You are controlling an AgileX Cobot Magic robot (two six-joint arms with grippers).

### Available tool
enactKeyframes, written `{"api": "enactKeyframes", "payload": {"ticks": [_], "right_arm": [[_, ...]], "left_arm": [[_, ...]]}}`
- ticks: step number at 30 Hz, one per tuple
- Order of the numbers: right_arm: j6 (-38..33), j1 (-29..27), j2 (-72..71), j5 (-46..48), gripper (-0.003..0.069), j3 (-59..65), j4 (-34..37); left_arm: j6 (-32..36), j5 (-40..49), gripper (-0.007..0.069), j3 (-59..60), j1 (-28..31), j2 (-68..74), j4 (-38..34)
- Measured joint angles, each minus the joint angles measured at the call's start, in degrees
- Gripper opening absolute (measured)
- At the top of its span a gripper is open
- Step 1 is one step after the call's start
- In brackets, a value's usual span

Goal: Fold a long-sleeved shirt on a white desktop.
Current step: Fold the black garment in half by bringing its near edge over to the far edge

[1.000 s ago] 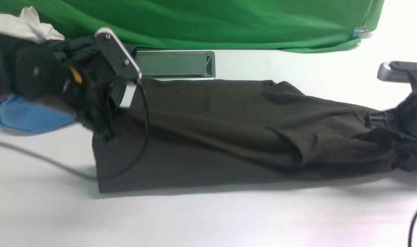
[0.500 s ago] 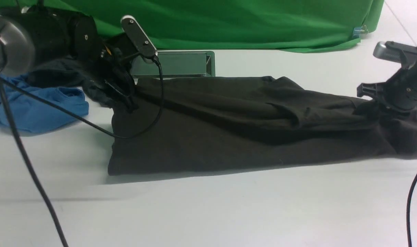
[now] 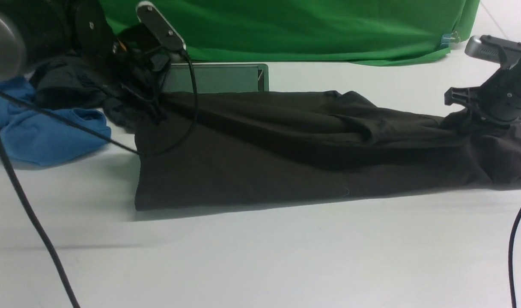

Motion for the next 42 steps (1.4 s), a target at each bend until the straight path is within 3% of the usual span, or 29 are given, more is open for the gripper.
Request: {"api": "enactKeyframes", "payload": {"ticks": [10, 17, 19, 23, 26, 28, 32, 35, 37, 39, 40, 42], "right_arm": [[0.11, -1.05, 0.36, -4.03, 0.0074, -0.25, 1.16], [0.05, -1.12, 3.66, -10.89, 0.0091, -0.25, 2.63], [-0.27, -1.06, 4.47, -12.77, 0.0147, -0.25, 2.62], [-2.92, -1.06, 4.39, -14.77, 0.0371, -0.25, 1.89], [-5.6, -0.66, 2.97, -14.11, 0.0483, -0.25, 1.61], [-6.95, -0.3, 0.73, -11.94, 0.0496, -0.25, 1.4], [-9.79, 2.35, -6.41, -6.19, 0.0391, -0.25, 1.06], [-13.86, 5.95, -9.55, -4.13, 0.0274, -0.25, 1.02], [-17.17, 10.75, -10.4, -3.06, 0.0147, 0.09, 1.02], [-18.45, 14.41, -9.24, -3.28, 0.0061, 0.93, 1.2], [-18.55, 14.74, -9.03, -3.29, 0.0057, 0.93, 1.2], [-19.74, 18.25, -5.37, -5.63, 0.0029, 1.31, 1.2]], "left_arm": [[0.0, -2.79, 0.0027, -4.29, 0.05, 0.94, -0.96], [0.0, -12.76, 0.0027, -4.39, 0.2, 9.29, 2.28], [0.0, -14.51, 0.0027, -4.39, 0.27, 10.77, 3.05], [0.0, -19.26, 0.0029, -4.39, 0.46, 12.29, 3.3], [-0.01, -23.58, 0.005, -4.46, 0.51, 12.84, 3.3], [-0.06, -26.01, 0.0078, -4.48, 0.69, 13.14, 3.31], [-0.43, -30.11, 0.0179, -4.56, 1.21, 14.09, 3.53], [-1.89, -32.75, 0.0265, -4.56, 1.68, 14.57, 3.53], [-4.84, -34.28, 0.0342, -4.56, 2.16, 14.82, 3.57], [-7.7, -32.81, 0.0361, -4.56, 2.29, 14.58, 3.57], [-8.02, -32.52, 0.036, -4.56, 2.29, 14.41, 3.57], [-11.75, -26.77, 0.0289, -4.56, 1.93, 12.7, 2.42]]}}
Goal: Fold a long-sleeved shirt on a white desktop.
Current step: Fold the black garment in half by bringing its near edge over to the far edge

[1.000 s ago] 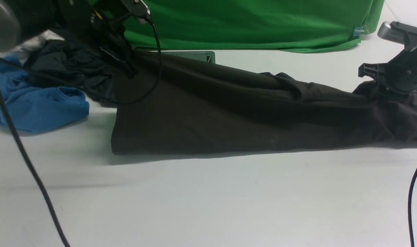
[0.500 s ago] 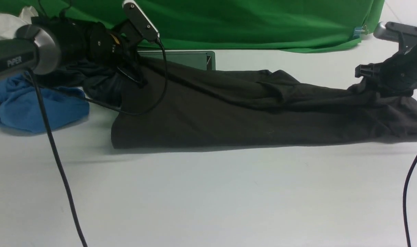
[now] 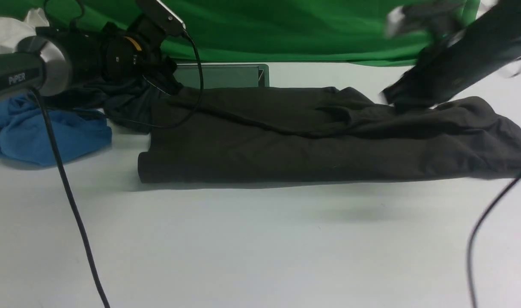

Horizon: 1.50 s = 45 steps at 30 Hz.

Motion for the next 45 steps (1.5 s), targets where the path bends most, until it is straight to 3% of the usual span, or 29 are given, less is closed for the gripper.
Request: {"api": "enactKeyframes", "payload": {"ticks": [1, 2, 4, 6, 17, 25, 28, 34, 38, 42, 45], "right_arm": [[-0.27, 0.71, 1.32, -1.31, 0.0028, 0.12, 0.04], [-0.27, 0.86, 1.65, -1.67, 0.0027, 0.12, 0.04], [-0.54, 1.79, 6.58, -5.23, 0.0027, -0.18, 0.82], [-1.13, 1.81, 9.35, -6.21, 0.0027, -1.19, 1.66], [-2.03, 1.35, 19.78, -15.31, 0.0026, -10.13, 2.8], [-1.09, -2.94, 25.79, -36.28, 0.0029, -15.39, 2.8], [0.31, -5.08, 25.71, -39.49, 0.0034, -17.23, 2.8], [-1.28, -7.62, 19.78, -27.92, 0.0038, -18.09, 2.8], [-3.02, -9.1, 12.42, -9.46, 0.0041, -18.45, 2.8], [-4.34, -9.11, 12.07, -1.8, 0.0044, -18.65, 2.79], [-4.1, -9.54, 15.93, -1.01, 0.0048, -18.65, 2.83]], "left_arm": [[-1.34, 2.83, 0.0228, 0.0, -0.25, -1.15, -1.16], [-1.34, 2.82, 0.0215, 0.0, -0.32, -1.4, -1.16], [-1.67, 9.51, 0.0066, 0.48, -1.49, -5.11, -4.82], [-1.36, 11.4, 0.003, 1.6, -2.49, -7.44, -6.93], [-1.27, 13.66, 0.0019, 11.66, -9.09, -12.67, -9.8], [-1.96, 16.45, 0.0019, 15.06, -11.76, -14.23, -9.93], [-2.08, 18.37, 0.0019, 15.24, -11.88, -15.69, -8.91], [-2.34, 21.37, 0.0019, 15.24, -10.81, -16.65, -6.51], [-2.38, 22.69, 0.0019, 15.3, -9.15, -16.65, -6.56], [-2.38, 22.07, 0.0019, 15.3, -8.71, -16.34, -7.33], [-2.25, 23.25, 0.0019, 15.3, -8.64, -15.78, -9.63]]}}
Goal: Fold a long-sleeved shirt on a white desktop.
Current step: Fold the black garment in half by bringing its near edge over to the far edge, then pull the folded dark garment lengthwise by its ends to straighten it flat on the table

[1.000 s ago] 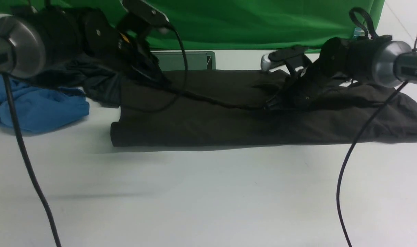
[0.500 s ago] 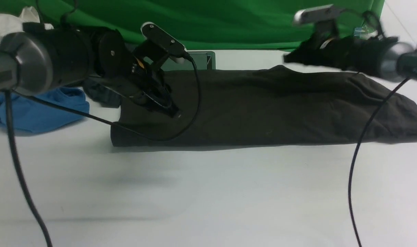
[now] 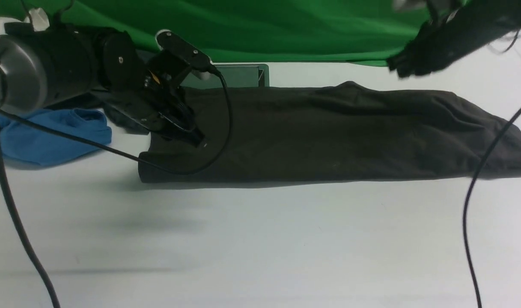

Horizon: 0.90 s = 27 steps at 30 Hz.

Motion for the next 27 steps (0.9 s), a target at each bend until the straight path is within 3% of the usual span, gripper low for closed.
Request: {"api": "enactKeyframes", "payload": {"ticks": [5, 11, 14, 17, 23, 25, 27], "right_arm": [[0.46, -2.1, 5.92, -3.26, 0.005, 0.0, 0.0], [2.68, -6.42, 9.98, -17.99, 0.0057, 0.0, 0.01], [3.0, -8.71, 9.85, -18.91, 0.0062, -0.08, -0.07], [3.04, -10.85, 7.14, -13.82, 0.0068, -0.28, -0.42], [6.08, -14.91, -4.67, 5.57, 0.0092, 1.24, -5.31], [7.43, -17.07, -7.91, 9.86, 0.0138, 3.67, -6.83], [8.01, -19.49, -8.81, 11.57, 0.0252, 6.42, -7.29]], "left_arm": [[0.96, 2.54, 0.0019, 0.0, 0.0, 0.09, -2.09], [0.96, 5.6, 0.0019, 0.0, 0.0, -0.28, -3.36], [1.14, 5.77, 0.0019, 0.0, 0.0, -1.06, -3.36], [1.15, 5.89, 0.0019, 0.0, 0.0, -2.91, -3.4], [1.74, 5.52, 0.0019, 0.0, -0.06, -7.89, -3.75], [2.57, 5.08, 0.0019, 0.0, -0.33, -9.21, -3.92], [3.57, 4.61, 0.0019, 0.0, -0.57, -10.11, -5.06]]}}
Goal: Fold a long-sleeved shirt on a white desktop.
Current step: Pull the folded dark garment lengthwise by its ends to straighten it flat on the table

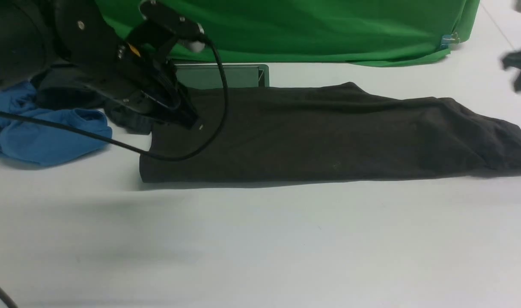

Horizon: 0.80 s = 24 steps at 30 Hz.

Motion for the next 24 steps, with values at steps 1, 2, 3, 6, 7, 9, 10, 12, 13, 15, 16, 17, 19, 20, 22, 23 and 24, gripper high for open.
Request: {"api": "enactKeyframes", "payload": {"ticks": [1, 2, 3, 6, 7, 9, 10, 12, 13, 15, 16, 17, 19, 20, 22, 23, 24], "right_arm": [[0.34, -0.78, 0.26, 0.06, 0.0314, 0.91, -0.08], [0.6, -1.58, 0.82, -0.03, 0.0399, 1.91, -0.2], [0.79, -2.02, 1.23, -0.16, 0.0471, 2.56, -0.28], [0.88, -2.42, 3.55, -1.08, 0.063, 3.56, -0.33], [0.88, -2.42, 4.37, -2.01, 0.0659, 3.7, -0.33], [0.95, -2.42, 5.88, -3.26, 0.068, 3.77, -0.15], [1.08, -2.42, 6.6, -3.66, 0.0685, 3.77, -0.15], [1.37, -2.42, 7.49, -4.06, 0.0688, 3.82, -0.15], [1.88, -2.42, 8.3, -4.34, 0.0689, 3.81, -0.15], [2.36, -2.42, 9.22, -4.48, 0.0692, 3.81, -0.15], [2.55, -2.42, 9.52, -4.74, 0.0692, 3.81, -0.31], [2.55, -2.42, 9.6, -4.74, 0.0692, 3.81, -0.31], [2.55, -2.24, 9.72, -4.93, 0.0689, 3.81, 0.21], [2.55, -2.18, 9.72, -4.93, 0.0689, 3.81, 0.21], [2.45, -1.44, 9.78, -5.13, 0.0636, 3.81, 0.34], [2.15, -0.99, 9.82, -5.19, 0.0594, 3.81, 0.34], [1.6, -0.55, 9.82, -5.19, 0.0538, 3.81, 0.4]], "left_arm": [[0.52, -0.07, 0.0019, 0.0, -0.09, -0.14, -0.66], [1.05, -0.12, 0.0019, 0.0, -0.1, -0.2, -1.47], [1.55, -0.12, 0.0019, 0.0, -0.17, -0.25, -1.88], [2.68, -0.12, 0.0019, 0.0, -0.21, -0.25, -3.26], [3.0, -0.18, 0.0019, 0.0, -0.29, -0.25, -3.52], [3.24, -0.18, 0.0019, 0.0, -0.36, -0.25, -3.71], [3.24, -0.18, 0.0019, 0.0, -0.36, -0.25, -3.78], [3.24, -0.05, 0.0019, 0.0, -0.36, -0.25, -3.94], [3.37, 0.18, 0.0019, 0.0, -0.36, -0.25, -3.94], [3.37, 0.24, 0.0019, 0.0, -0.36, -0.25, -3.94], [3.37, 0.35, 0.0019, 0.0, -0.36, -0.25, -3.94], [3.37, 0.35, 0.0019, 0.0, -0.36, -0.25, -3.94], [3.37, 0.35, 0.0019, 0.0, -0.36, -0.25, -3.94], [3.37, 0.35, 0.0019, 0.0, -0.36, -0.25, -3.94], [3.37, 0.35, 0.0019, 0.0, -0.36, -0.25, -3.94], [3.37, 0.35, 0.0019, 0.0, -0.36, -0.25, -3.94], [3.43, 0.35, 0.0019, 0.0, -0.36, -0.25, -3.94]]}}
